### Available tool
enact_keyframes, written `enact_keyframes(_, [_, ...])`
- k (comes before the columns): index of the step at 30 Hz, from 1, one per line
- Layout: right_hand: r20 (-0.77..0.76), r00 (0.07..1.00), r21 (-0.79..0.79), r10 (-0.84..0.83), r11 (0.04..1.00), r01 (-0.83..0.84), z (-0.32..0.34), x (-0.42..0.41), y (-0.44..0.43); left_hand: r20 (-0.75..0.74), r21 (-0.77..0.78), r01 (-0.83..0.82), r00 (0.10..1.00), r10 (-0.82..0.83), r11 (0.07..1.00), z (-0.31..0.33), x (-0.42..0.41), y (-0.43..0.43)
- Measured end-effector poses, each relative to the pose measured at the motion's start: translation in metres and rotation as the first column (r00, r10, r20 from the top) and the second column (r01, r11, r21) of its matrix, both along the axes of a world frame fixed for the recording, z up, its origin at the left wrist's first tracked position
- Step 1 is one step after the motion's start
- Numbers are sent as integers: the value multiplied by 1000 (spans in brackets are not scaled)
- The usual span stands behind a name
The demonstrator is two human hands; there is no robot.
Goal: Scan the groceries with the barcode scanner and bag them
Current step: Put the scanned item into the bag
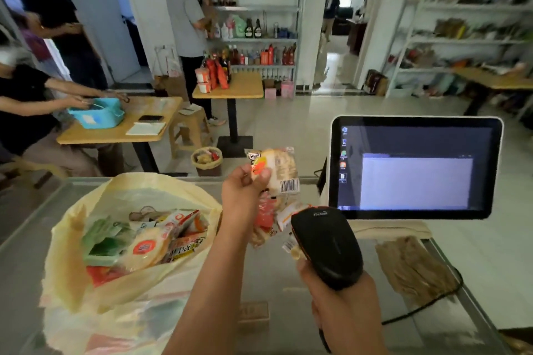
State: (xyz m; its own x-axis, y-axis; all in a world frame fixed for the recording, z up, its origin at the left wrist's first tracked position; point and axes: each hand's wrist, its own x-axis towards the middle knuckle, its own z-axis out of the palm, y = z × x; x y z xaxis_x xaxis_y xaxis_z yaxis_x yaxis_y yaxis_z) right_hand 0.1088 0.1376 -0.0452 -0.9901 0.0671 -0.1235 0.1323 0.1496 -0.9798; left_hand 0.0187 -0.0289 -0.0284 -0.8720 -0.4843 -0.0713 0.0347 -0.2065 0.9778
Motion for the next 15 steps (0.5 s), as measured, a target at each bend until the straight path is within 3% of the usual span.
enact_keyframes(4, [-67,995,70,67,996,-62,2,5,-2,-14,14,-11,1000,11,1000,6,-6,-3])
enact_keyframes(15, [-112,993,93,39,995,-29,-5,3,-1,-1,12,21,1000,-21,1000,2,-13,-3])
